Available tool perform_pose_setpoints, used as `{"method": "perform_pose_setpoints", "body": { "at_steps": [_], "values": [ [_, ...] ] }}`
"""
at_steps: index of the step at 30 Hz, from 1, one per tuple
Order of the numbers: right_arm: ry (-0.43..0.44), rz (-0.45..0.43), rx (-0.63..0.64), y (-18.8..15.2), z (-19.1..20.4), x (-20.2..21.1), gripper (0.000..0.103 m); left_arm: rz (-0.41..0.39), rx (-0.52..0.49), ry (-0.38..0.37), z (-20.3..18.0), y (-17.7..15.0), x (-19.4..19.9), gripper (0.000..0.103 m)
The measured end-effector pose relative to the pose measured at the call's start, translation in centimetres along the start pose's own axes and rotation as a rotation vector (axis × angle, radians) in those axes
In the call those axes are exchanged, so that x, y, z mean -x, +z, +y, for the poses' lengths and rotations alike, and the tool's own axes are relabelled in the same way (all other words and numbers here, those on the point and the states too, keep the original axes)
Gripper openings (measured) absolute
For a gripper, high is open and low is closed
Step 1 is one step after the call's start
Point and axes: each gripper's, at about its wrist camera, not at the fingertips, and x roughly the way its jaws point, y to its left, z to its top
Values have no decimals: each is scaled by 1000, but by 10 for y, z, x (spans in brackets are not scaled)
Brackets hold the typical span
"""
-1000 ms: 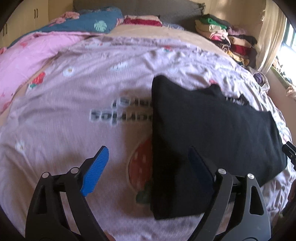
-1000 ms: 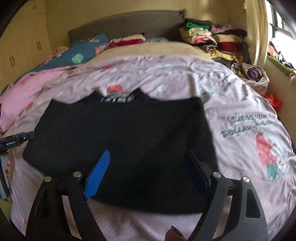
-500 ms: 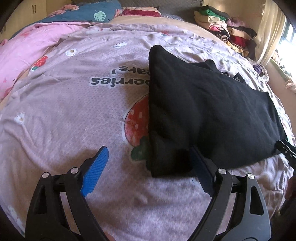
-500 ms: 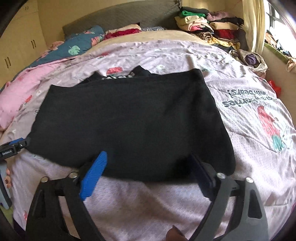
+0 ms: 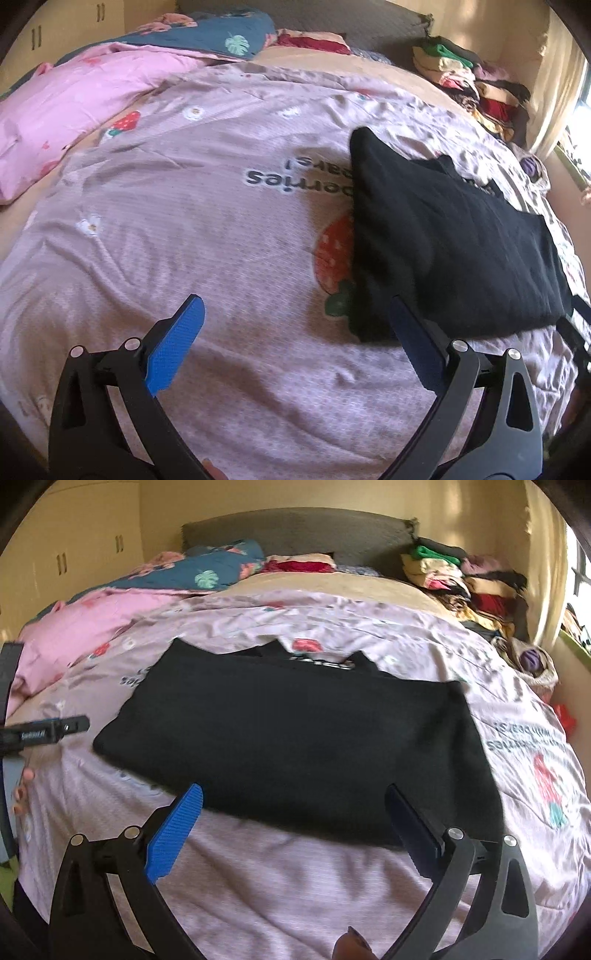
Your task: Fold small clothes
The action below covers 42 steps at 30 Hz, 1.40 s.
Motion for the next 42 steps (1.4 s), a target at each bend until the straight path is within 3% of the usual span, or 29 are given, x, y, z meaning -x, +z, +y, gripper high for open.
{"method": "perform_pose_setpoints", "body": {
  "at_steps": [10,19,30,35,36,42],
  "values": [
    [23,14,195,8,75,-29,98,10,66,10,23,10,-8,93],
    [-48,18,416,16,134,-68,98,5,49,20,19,39,-18,93],
    [-105,-4,537,26,164,-107,98,42,-33,31,-2,65,-51,93],
    [-127,-51,524,35,162,-114,97,85,-3,-32,-4,78,-66,93],
    [-134,-76,520,37,161,-110,95,99,6,-51,-5,80,-70,93],
    [-59,-160,500,39,149,-84,28,175,84,-190,-15,96,-91,93]
  ]
}}
